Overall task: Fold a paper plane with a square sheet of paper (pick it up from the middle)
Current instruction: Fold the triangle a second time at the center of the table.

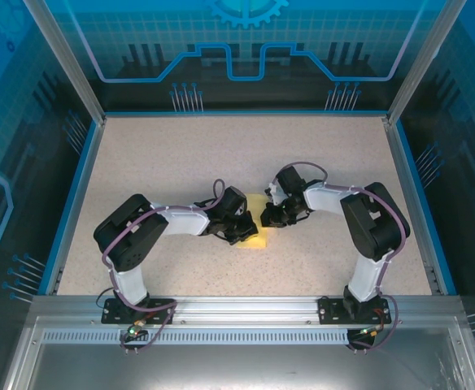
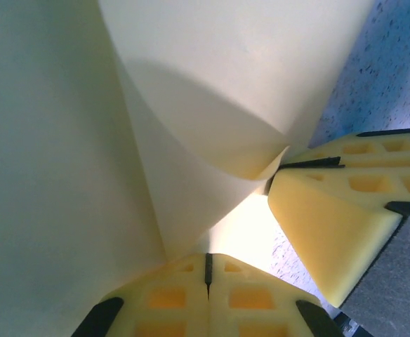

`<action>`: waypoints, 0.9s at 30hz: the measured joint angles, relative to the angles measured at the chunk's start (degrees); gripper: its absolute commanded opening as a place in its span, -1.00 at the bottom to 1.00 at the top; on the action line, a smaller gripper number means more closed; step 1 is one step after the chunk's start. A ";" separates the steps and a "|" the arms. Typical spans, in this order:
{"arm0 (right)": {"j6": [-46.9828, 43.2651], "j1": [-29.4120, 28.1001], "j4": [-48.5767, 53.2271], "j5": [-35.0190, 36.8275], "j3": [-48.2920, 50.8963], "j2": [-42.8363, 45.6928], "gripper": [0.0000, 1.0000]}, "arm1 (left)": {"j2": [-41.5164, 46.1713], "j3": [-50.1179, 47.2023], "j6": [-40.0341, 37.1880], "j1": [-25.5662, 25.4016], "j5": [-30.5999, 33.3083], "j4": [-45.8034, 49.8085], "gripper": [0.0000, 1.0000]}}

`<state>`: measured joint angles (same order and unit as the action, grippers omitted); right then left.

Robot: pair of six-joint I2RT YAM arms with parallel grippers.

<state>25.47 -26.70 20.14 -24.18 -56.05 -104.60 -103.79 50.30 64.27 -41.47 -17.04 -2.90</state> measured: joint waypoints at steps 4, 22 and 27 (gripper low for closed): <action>-0.52 0.02 0.52 -0.02 -0.44 -0.44 -0.76 | 1.03 0.70 -1.42 -0.07 1.01 2.23 -0.91; -1.22 0.07 1.55 0.00 -1.18 -1.07 -0.76 | -0.42 5.77 -5.35 -0.04 6.43 6.14 -0.91; -1.40 0.07 2.45 0.17 -1.77 -1.42 -0.76 | -1.84 5.77 -5.31 -0.04 7.43 6.73 -0.92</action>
<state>24.08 -26.63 22.59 -24.01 -57.82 -106.02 -105.62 56.07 58.96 -41.52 -9.61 3.84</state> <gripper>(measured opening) 0.119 0.046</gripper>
